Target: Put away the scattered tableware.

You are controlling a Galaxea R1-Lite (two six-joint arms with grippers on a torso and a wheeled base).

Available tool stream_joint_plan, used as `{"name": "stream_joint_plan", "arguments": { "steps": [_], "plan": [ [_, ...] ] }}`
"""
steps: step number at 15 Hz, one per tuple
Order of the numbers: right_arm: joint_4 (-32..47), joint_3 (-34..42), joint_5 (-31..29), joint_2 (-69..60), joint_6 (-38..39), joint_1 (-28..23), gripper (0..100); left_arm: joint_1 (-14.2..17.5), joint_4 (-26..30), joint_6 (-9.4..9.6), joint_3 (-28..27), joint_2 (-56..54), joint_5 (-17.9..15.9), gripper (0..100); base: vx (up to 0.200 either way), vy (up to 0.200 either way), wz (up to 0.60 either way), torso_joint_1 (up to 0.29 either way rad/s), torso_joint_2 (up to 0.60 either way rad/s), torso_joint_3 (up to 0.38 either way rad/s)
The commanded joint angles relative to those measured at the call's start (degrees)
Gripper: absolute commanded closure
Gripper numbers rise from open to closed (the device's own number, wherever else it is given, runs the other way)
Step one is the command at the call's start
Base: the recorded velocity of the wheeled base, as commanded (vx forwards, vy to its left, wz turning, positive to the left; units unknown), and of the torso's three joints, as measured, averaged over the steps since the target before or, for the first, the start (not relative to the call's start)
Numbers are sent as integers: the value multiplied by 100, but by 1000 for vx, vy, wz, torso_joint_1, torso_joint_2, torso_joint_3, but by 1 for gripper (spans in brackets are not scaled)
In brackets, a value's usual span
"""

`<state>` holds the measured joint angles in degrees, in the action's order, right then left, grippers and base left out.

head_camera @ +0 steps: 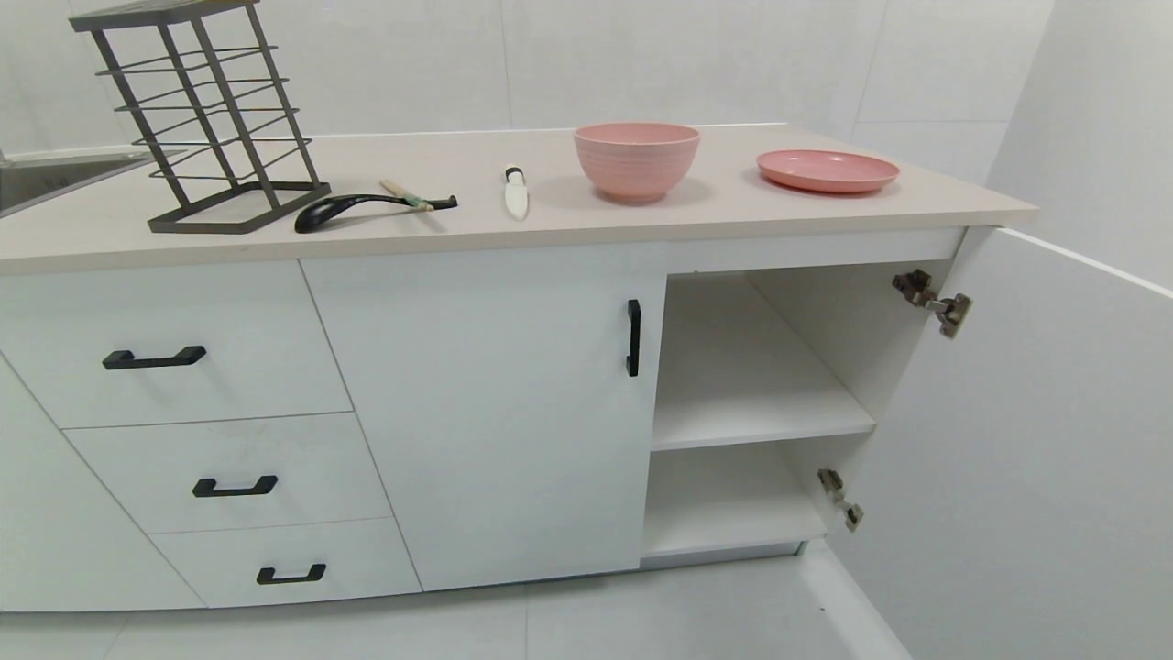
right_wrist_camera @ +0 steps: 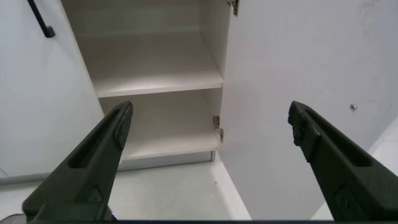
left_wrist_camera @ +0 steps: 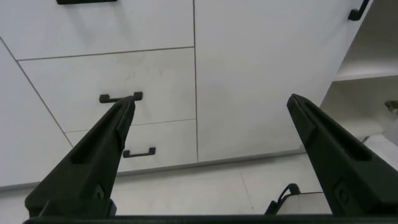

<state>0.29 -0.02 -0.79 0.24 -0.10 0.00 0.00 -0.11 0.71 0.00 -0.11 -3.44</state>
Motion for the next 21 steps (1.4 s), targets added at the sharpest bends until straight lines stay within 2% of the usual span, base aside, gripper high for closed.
{"name": "stream_joint_plan", "arguments": {
  "steps": [1,2,5,10,13,21],
  "plan": [
    [-3,-6,246,20,62,9,0,0,2,26,0,11,10,0,0,0,0,0,0,0],
    [6,-6,246,11,71,9,0,0,2,26,0,11,1,0,0,0,0,0,0,0],
    [6,-6,246,11,80,9,0,0,-15,35,0,11,124,0,0,-200,0,4,5,2],
    [6,-6,246,11,80,9,0,0,-15,17,0,11,133,0,0,-200,0,4,3,5],
    [6,-6,246,2,80,9,0,0,-7,-9,0,11,133,0,0,0,0,0,0,0],
    [6,-6,246,11,80,9,0,0,-7,-36,0,11,142,0,200,0,0,1,1,4]
  ]
}}
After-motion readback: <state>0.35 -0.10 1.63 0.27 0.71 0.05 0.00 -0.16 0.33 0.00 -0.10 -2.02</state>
